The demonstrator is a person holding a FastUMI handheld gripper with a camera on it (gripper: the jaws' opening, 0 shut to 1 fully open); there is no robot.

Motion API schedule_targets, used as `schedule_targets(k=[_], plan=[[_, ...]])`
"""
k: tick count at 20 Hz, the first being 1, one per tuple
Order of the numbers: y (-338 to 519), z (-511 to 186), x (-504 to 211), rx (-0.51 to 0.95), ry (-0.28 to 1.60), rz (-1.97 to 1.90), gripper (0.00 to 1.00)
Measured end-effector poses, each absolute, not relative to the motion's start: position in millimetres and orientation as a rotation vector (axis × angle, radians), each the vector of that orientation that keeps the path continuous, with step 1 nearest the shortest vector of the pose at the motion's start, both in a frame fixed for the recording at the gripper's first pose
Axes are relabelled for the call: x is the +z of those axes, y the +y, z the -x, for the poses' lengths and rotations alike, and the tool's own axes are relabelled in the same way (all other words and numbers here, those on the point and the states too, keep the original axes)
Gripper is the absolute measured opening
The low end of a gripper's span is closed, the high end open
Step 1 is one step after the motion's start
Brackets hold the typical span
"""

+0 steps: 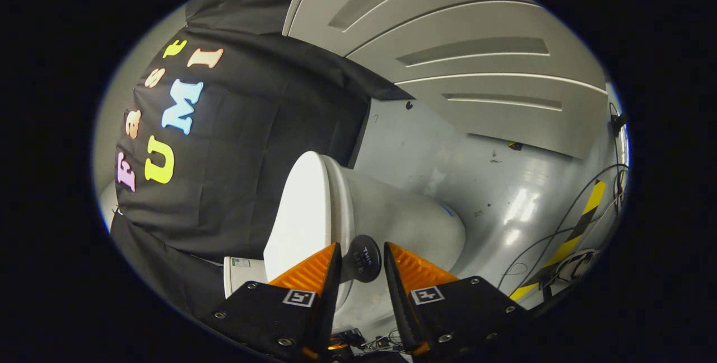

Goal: Open the toilet lid.

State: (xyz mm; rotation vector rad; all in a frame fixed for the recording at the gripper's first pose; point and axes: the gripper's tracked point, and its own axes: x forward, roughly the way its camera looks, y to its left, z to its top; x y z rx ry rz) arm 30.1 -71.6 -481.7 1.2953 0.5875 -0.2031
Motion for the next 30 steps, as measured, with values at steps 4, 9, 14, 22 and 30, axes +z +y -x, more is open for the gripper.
schedule_targets(k=[4, 9, 14, 22, 30], plan=[[-74.3, -32.3, -486.7, -0.205, 0.574, -1.327, 0.27], [-74.3, -29.7, -478.0, -0.195, 0.51, -1.337, 0.1], [-74.3, -31.8, -472.1, -0.209, 0.515, -1.253, 0.0], [-77.1, -38.8, -426.2, -0.22, 0.554, -0.952, 0.0], [-73.3, -42.4, -360.3, -0.24, 0.49, -0.866, 0.0]])
